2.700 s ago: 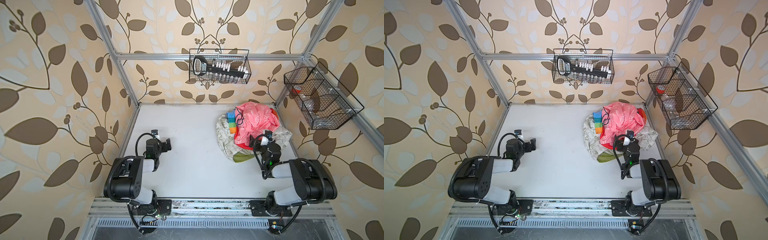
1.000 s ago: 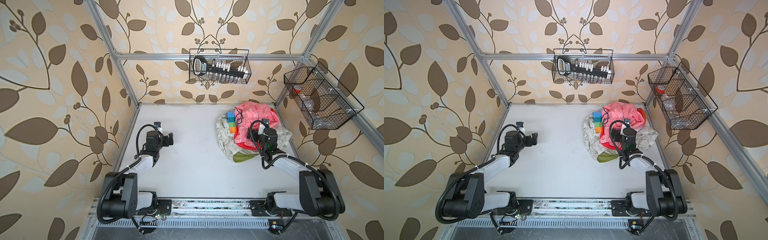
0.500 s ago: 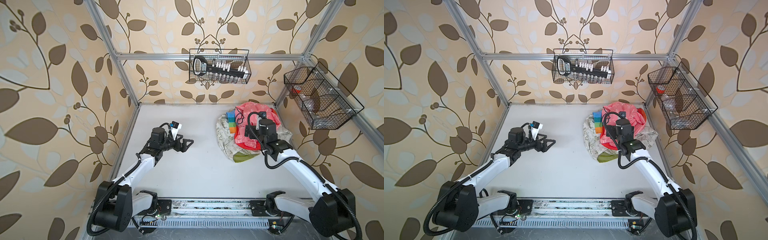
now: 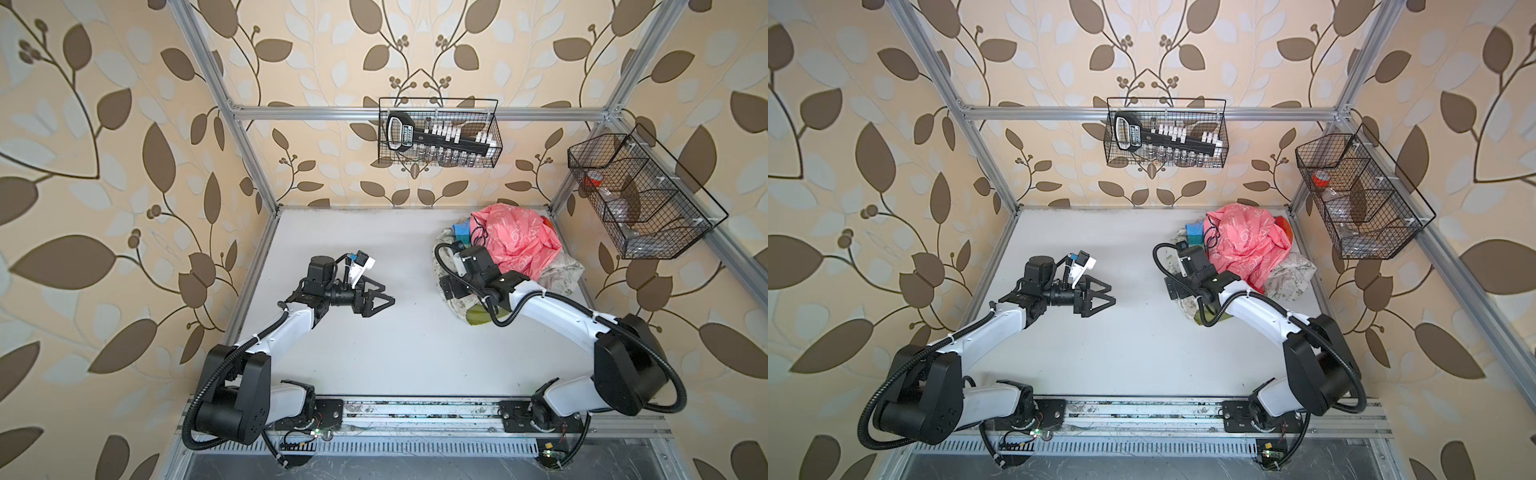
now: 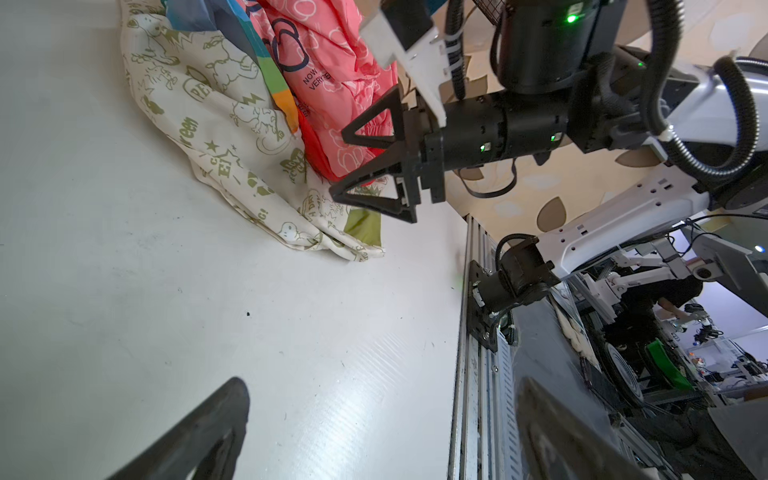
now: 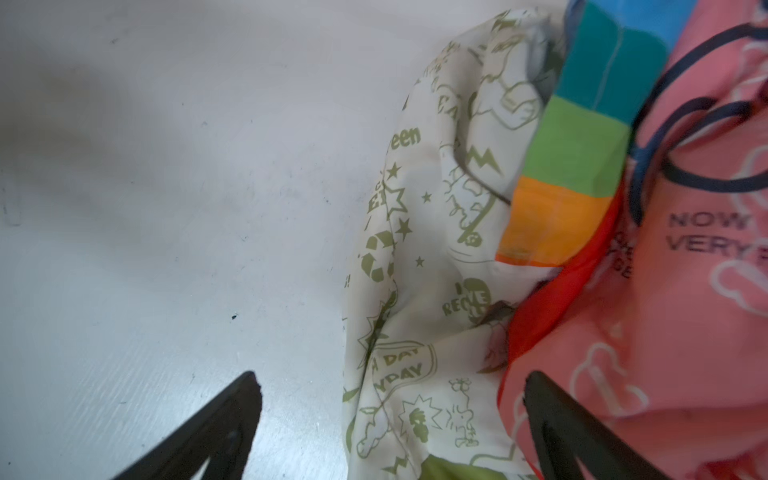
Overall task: Pick out a specific cloth from the pile
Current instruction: 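Lower the right gripper into the pile and grasp the cream green-print cloth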
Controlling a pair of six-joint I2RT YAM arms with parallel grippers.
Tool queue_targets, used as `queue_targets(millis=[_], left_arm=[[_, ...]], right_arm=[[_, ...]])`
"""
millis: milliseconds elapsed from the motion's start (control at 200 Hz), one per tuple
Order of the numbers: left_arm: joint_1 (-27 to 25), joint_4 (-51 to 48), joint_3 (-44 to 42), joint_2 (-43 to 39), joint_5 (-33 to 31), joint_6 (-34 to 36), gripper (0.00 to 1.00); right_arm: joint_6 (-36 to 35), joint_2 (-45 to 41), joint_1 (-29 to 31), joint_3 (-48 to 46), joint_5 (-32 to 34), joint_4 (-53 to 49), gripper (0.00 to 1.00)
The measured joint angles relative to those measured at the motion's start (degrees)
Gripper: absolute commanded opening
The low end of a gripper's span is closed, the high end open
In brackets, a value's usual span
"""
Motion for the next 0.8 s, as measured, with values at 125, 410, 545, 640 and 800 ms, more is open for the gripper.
queue_targets(millis=[125, 410, 545, 640, 800], left_arm=[[0.00, -0.94, 0.02, -0.02, -0.09, 0.79, 0.99], [0.00, -2.03, 0.02, -2.01, -1.57, 1.84, 0.99], [0.00, -2.01, 0.02, -2.19, -1.60, 1.99, 0.99], [0.00, -1.73, 0.02, -2.19, -1.55, 2.03, 0.99], [0.00, -1.75, 0.02, -2.05, -1.55, 2.05, 0.99]], right_arm=[[-0.42, 5.05, 0.55, 2.36, -0.81, -0.04, 1.00], [-0.52, 12.07, 0.66, 5.90, 0.81, -0.11, 0.99], [-0.24, 15.61, 0.22, 7.72, 2.71, -0.15, 1.00], [-0.13, 18.91, -0.55, 9.70, 3.58, -0.68, 1.00], [-0.13, 23.37, -1.22, 12.41, 5.20, -1.09, 1.00]])
